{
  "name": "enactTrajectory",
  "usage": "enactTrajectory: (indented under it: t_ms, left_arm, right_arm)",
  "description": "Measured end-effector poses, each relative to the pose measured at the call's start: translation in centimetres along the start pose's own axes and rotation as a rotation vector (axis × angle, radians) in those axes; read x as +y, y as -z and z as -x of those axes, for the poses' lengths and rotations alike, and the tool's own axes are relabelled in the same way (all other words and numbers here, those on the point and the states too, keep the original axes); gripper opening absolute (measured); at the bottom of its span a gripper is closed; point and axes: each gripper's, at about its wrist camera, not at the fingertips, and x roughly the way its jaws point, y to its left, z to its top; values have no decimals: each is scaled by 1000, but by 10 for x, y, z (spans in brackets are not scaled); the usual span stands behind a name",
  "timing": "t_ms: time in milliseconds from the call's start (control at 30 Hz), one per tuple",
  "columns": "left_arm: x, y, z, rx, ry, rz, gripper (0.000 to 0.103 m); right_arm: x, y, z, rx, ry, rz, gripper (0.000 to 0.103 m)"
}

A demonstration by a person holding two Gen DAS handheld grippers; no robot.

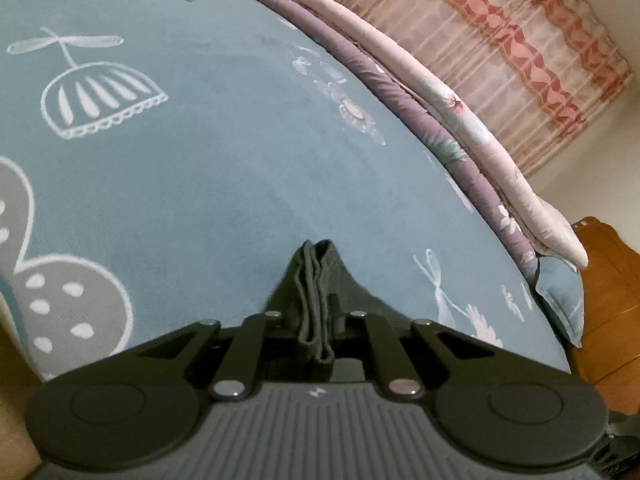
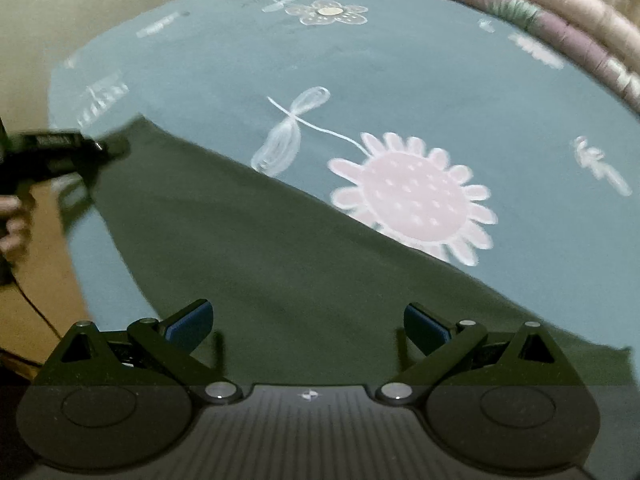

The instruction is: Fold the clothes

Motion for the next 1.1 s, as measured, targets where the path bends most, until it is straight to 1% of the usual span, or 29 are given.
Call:
enactTrajectory:
  t_ms: [167,233,333,433,533,600,700,800,833,867,900,967,1033,1100]
  left_arm:
    - [-13,-10,8,-5,12,-44,8]
    - [-15,-11,11,-10,27,-49,8]
    - [-15,-13,14,-15,35,-52,8]
    - [-10,-16,15,-21,47,-41,8]
    - [-6,-22,17,-34,67,-35,8]
    - [-2,-23,16,-28,79,-26,8]
    - [7,-23,19,2,70,8,8]
    - [17,-17,30,55,52,82,8]
    - [19,-15,35,69,62,105,10]
    - [20,-11,39,85,69,119,15]
    - [21,-7,41,97,64,122,18]
    - [20,-1,40,122,46,102,29]
    - [21,5,34,137,0,89,30]
    - [24,5,31,140,8,120,32]
  right_arm:
    - [-14,-21,-9,-12,-269,-168,103]
    - [-20,-31,-21,5,-419,-275,103]
    - [-21,-43,-42,40,-587,-386,103]
    - [-18,-50,-66,90,-684,-470,103]
    - [-14,-55,-86,128,-709,-524,103]
    - [-11,-58,-94,138,-685,-531,103]
    - [-8,-60,-99,146,-650,-536,103]
    - [-5,-59,-99,145,-628,-542,103]
    - [-5,-59,-99,142,-623,-546,103]
    - [-5,-58,-99,139,-619,-551,103]
    - [-4,-58,-98,135,-614,-552,103]
    - [-2,-57,-98,126,-609,-551,103]
    - [-2,-56,-99,117,-609,-559,103]
    - [-4,-55,-99,109,-612,-576,103]
